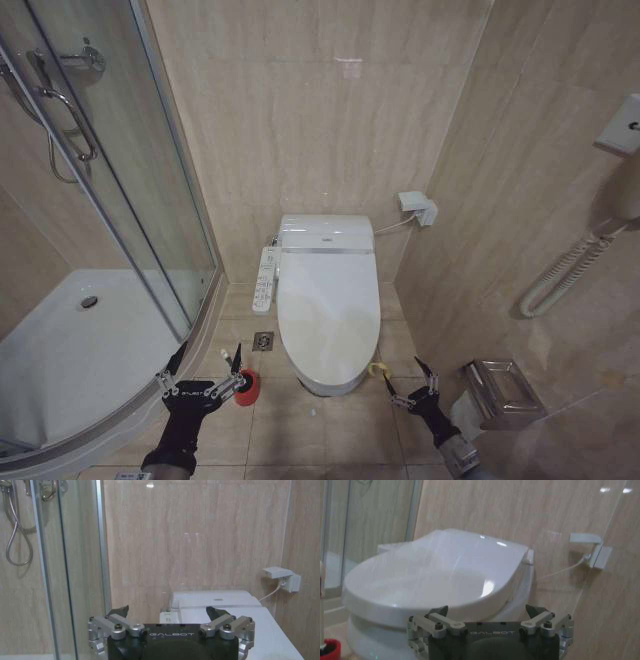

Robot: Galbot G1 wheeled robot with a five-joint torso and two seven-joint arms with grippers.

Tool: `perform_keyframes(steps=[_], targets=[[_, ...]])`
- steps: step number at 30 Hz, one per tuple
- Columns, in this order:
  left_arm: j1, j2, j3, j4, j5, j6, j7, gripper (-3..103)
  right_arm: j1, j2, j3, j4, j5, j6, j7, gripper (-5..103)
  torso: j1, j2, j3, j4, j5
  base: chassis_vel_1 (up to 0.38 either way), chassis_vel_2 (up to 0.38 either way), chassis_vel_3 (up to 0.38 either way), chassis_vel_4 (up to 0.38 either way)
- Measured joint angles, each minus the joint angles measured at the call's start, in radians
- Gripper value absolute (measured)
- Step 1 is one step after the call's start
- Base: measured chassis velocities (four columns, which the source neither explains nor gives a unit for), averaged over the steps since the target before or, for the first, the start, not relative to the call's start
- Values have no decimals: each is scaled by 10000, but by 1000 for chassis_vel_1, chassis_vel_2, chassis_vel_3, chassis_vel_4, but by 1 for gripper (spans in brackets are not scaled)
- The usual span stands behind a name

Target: Open the toilet lid, clean the toilet bowl with a toilet brush, close the toilet lid, and flush.

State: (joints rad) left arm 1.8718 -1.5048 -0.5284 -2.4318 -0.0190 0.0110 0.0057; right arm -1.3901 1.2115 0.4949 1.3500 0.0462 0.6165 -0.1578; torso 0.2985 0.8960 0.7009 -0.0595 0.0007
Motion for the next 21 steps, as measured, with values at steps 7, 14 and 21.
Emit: perform_keyframes(steps=[7, 14, 21], targets=[[0, 0, -1, 0, 0, 0, 0, 100, 465, 297, 7, -1075, -557, 282, 66, 100, 0, 0, 0, -1, 1, 0, 0, 0, 0], [1, 0, 0, 0, 0, 0, 0, 100, 810, 546, 7, -1734, -754, 316, 187, 100, 0, 0, 0, 0, -1, 0, 0, 0, 0], [0, 0, 0, 0, 0, 0, 0, 100, 1229, 905, 16, -2503, -956, 439, 236, 100, 0, 0, 0, 0, 0, 0, 0, 0, 0]])
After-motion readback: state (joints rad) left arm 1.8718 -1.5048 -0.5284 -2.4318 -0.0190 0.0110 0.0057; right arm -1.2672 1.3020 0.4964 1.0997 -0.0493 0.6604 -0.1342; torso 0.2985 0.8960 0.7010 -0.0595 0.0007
